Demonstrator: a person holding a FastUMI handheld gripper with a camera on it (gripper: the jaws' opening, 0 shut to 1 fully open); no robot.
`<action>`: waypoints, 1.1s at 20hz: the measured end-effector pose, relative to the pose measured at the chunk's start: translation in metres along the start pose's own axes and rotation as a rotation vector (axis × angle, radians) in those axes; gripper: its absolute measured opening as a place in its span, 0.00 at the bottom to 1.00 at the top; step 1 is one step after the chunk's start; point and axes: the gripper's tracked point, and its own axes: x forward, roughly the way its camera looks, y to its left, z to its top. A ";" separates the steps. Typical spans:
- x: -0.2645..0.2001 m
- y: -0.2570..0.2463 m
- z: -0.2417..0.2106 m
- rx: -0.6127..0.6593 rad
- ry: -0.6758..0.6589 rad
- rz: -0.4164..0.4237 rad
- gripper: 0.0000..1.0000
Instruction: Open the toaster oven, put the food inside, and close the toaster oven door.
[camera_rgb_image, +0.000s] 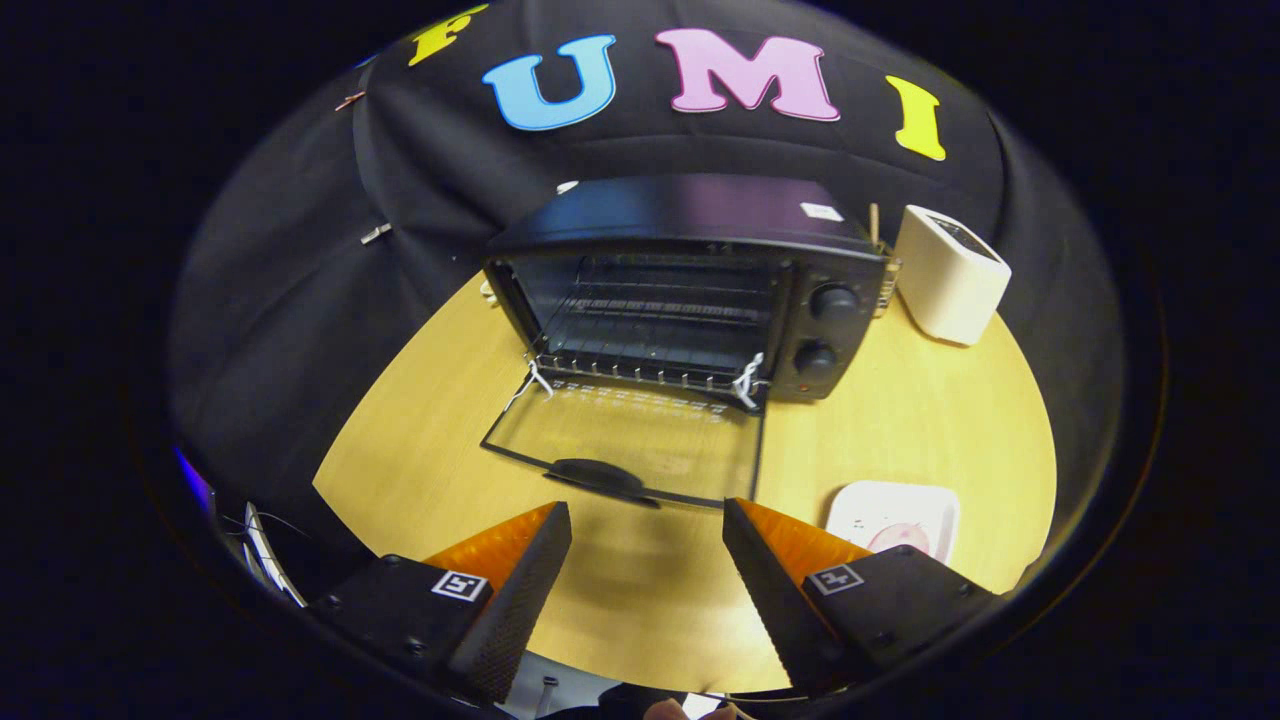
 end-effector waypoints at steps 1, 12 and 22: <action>-0.010 -0.015 0.005 -0.006 -0.004 -0.001 1.00; -0.050 -0.196 -0.029 0.096 0.163 -0.066 1.00; 0.005 -0.274 -0.096 0.200 0.443 -0.074 0.93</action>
